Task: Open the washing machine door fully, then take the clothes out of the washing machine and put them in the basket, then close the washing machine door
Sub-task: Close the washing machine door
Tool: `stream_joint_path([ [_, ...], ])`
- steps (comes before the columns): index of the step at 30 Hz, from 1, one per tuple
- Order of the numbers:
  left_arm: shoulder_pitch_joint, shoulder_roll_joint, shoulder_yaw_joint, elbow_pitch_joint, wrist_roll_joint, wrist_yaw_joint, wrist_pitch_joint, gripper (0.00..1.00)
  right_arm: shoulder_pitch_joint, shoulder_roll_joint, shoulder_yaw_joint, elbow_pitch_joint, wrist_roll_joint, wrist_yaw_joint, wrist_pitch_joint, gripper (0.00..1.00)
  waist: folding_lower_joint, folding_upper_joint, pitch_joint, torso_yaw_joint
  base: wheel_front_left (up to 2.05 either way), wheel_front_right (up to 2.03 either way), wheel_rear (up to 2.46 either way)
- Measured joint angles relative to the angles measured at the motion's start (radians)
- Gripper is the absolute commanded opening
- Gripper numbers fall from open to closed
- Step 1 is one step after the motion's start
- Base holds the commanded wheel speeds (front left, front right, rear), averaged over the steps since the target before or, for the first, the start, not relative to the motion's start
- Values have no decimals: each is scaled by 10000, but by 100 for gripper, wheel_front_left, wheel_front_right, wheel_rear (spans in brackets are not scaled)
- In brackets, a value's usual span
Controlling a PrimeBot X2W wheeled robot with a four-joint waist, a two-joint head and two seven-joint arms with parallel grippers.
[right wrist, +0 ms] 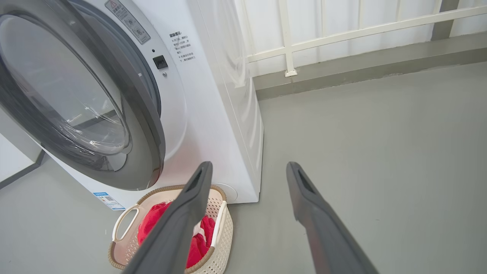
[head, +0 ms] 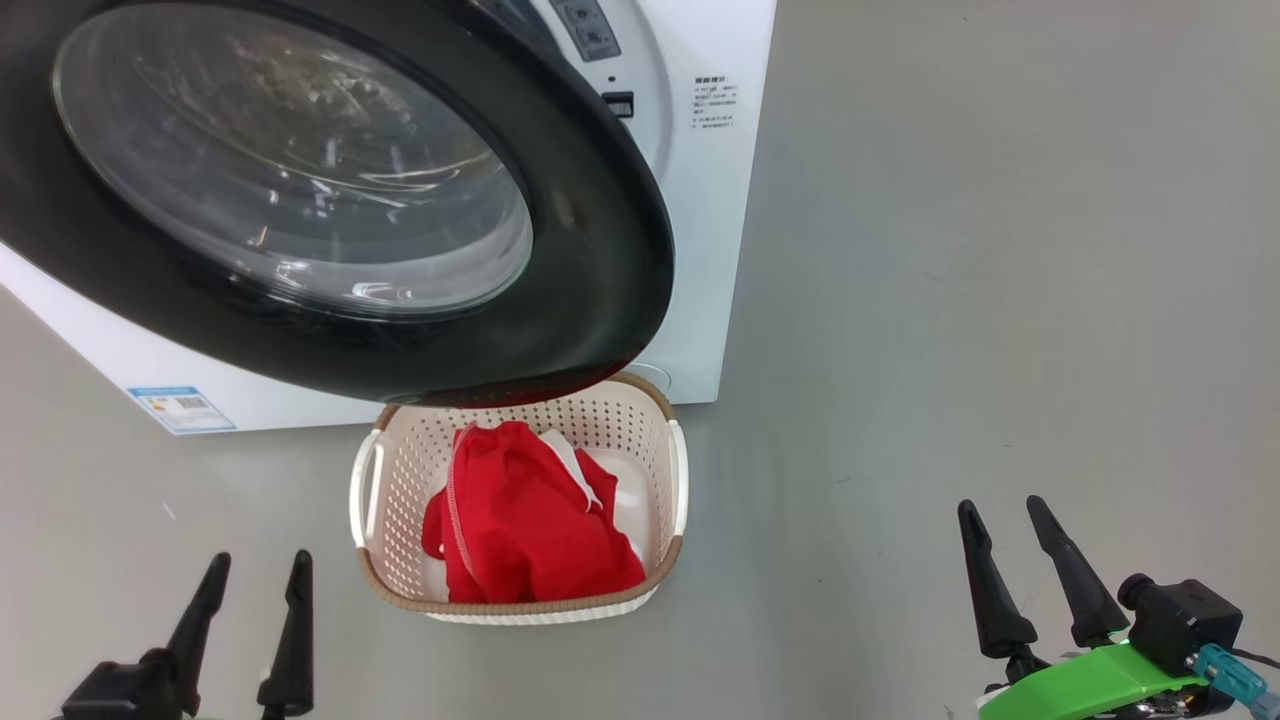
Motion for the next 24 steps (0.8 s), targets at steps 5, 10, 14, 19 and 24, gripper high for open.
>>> stream_joint_path([
  [5,78,-27,-10,-36,167,0,0,100,0,0,-4,-2,0,0,0,100,0,0,-26,51,0,0,0],
  [10,87,-40,-8,-48,167,0,0,100,0,0,-2,0,0,0,0,100,0,0,-61,111,0,0,0],
  [14,91,-107,2,-65,167,0,0,100,-24,-4,205,2,23,0,0,31,0,0,-80,175,0,0,0],
  [19,96,-267,17,-167,169,0,0,100,-354,-2,667,40,102,0,0,0,0,0,-65,308,0,0,0],
  [24,91,-468,38,-253,169,0,0,100,-1325,-21,1095,58,107,0,0,0,0,0,14,568,0,0,0],
])
